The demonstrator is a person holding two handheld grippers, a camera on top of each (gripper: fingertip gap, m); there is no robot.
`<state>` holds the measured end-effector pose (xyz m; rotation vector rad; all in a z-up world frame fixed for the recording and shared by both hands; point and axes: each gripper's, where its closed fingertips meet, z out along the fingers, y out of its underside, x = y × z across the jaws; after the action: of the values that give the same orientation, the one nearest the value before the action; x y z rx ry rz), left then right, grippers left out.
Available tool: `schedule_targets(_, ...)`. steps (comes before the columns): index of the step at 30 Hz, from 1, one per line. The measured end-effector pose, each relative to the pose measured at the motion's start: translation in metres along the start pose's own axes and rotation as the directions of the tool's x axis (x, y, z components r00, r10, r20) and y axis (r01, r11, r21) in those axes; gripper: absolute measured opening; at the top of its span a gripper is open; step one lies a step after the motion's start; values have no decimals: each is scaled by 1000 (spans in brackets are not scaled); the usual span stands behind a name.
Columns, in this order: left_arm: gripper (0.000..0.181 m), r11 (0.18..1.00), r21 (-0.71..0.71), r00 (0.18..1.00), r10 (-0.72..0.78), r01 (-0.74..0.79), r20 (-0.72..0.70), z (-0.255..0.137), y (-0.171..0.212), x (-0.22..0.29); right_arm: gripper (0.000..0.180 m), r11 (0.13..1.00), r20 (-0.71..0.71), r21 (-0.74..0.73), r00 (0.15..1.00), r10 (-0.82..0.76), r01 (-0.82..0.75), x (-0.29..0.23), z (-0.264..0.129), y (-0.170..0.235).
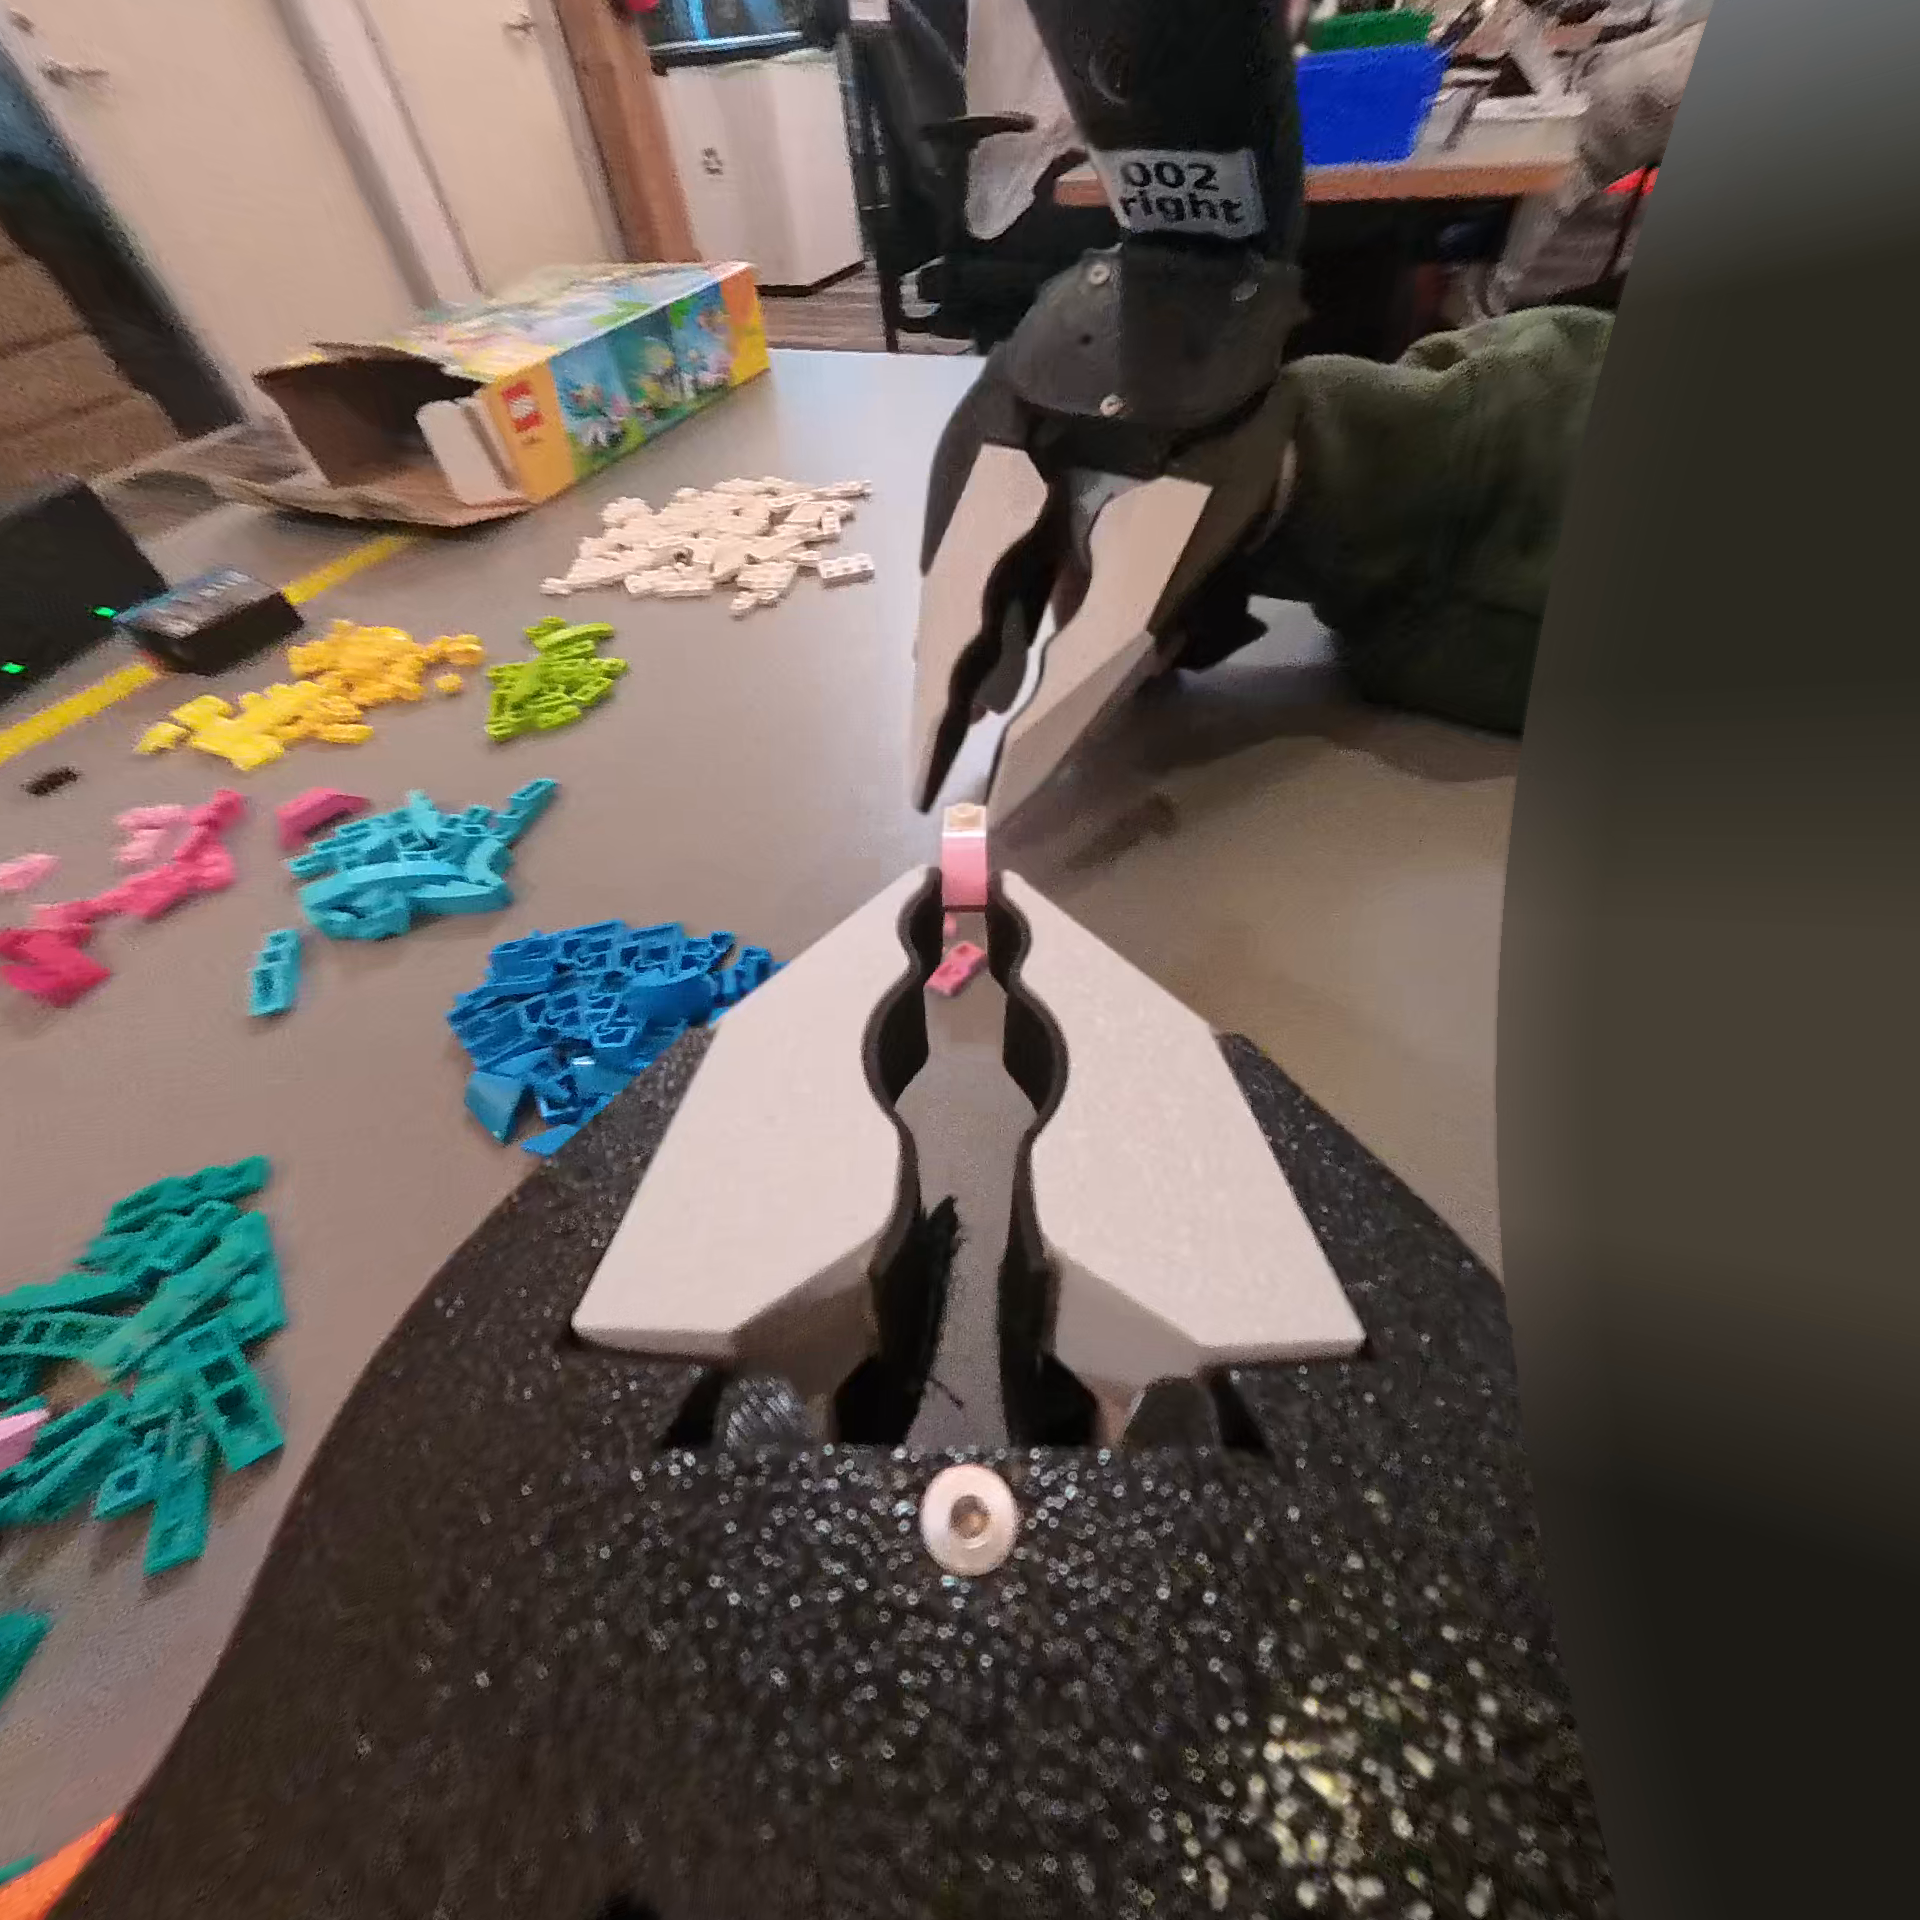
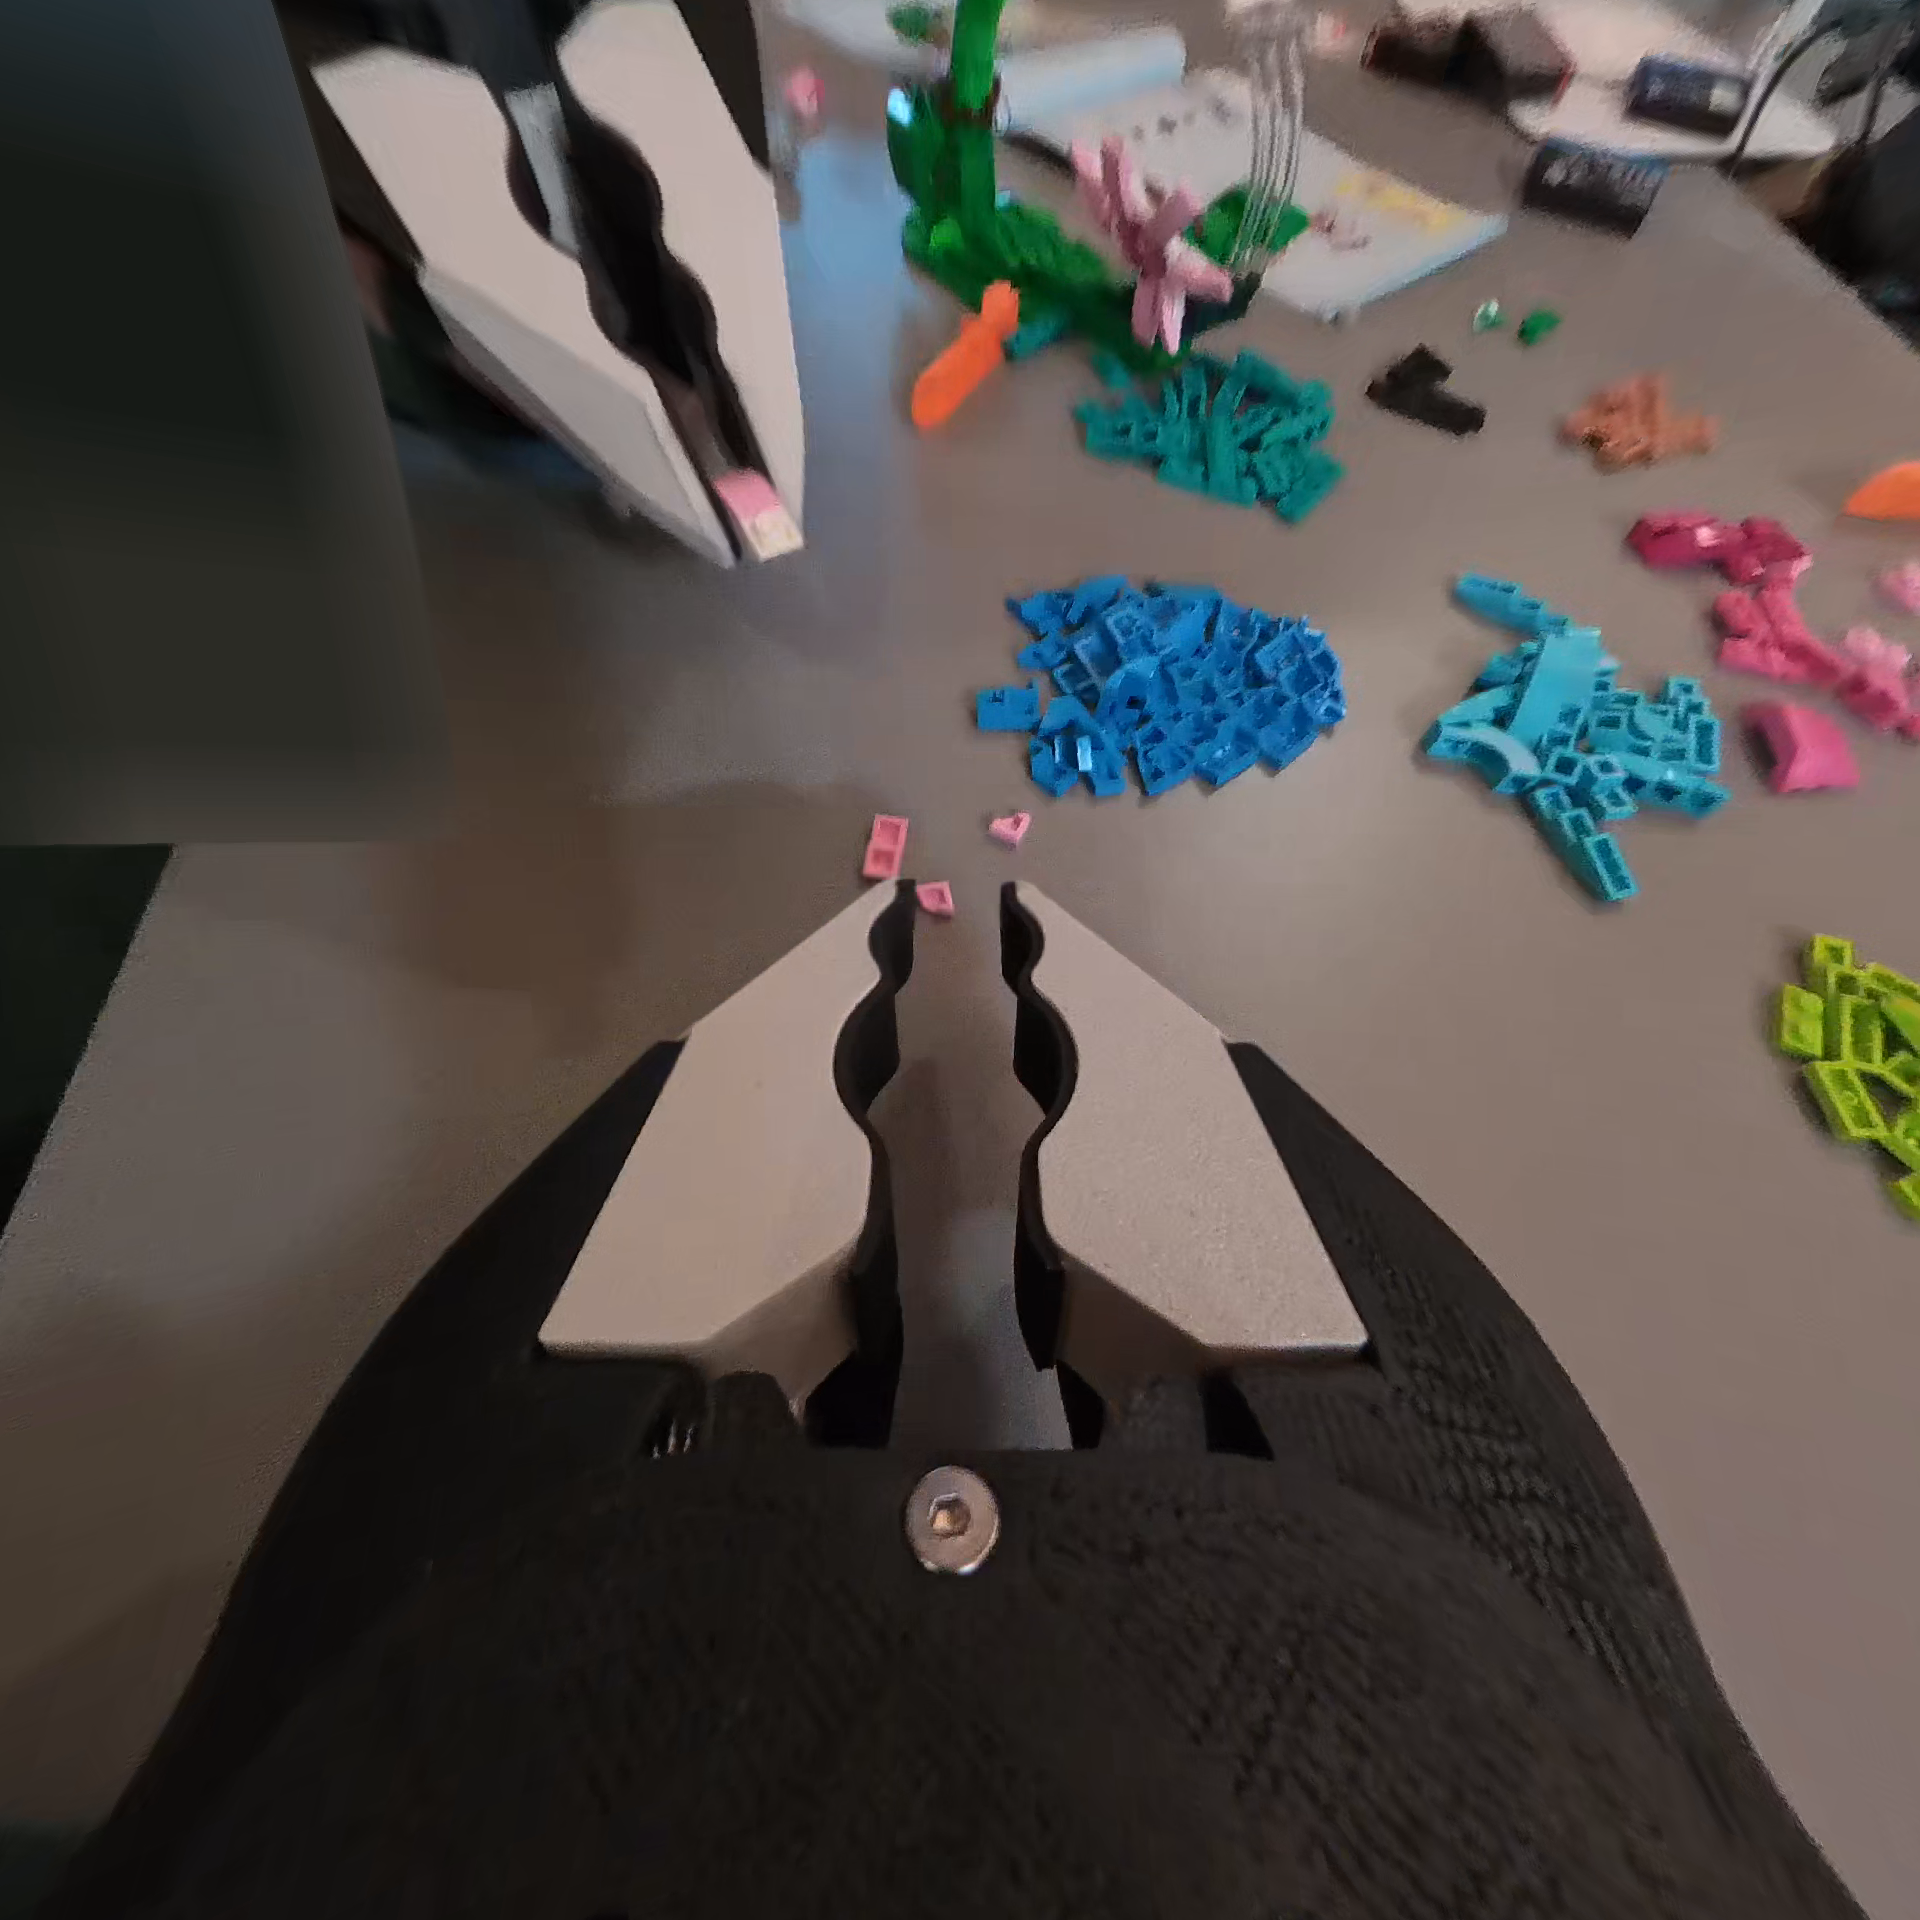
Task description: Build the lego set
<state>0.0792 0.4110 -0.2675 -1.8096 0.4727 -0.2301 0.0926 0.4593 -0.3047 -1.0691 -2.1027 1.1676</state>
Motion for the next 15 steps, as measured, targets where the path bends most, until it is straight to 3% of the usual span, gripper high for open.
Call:
schedule_targets(1, 6, 1000, -2, 1000, 18, -18, 25, 0, 0, -2, 15, 1000, -1, -24, 1000, -3, 3, -1, 2, 3)
schedule_targets(7, 6, 991, -6, 984, 135, -135, 113, -1, 2, -8, 15, 987, -45, -160, 999, 22, -29, 4, 14, 20)
schedule_targets(15, 6, 983, 39, 973, 169, -177, 160, 1, 0, -13, 19, 984, 35, -110, 988, 148, -143, -4, 16, 11)
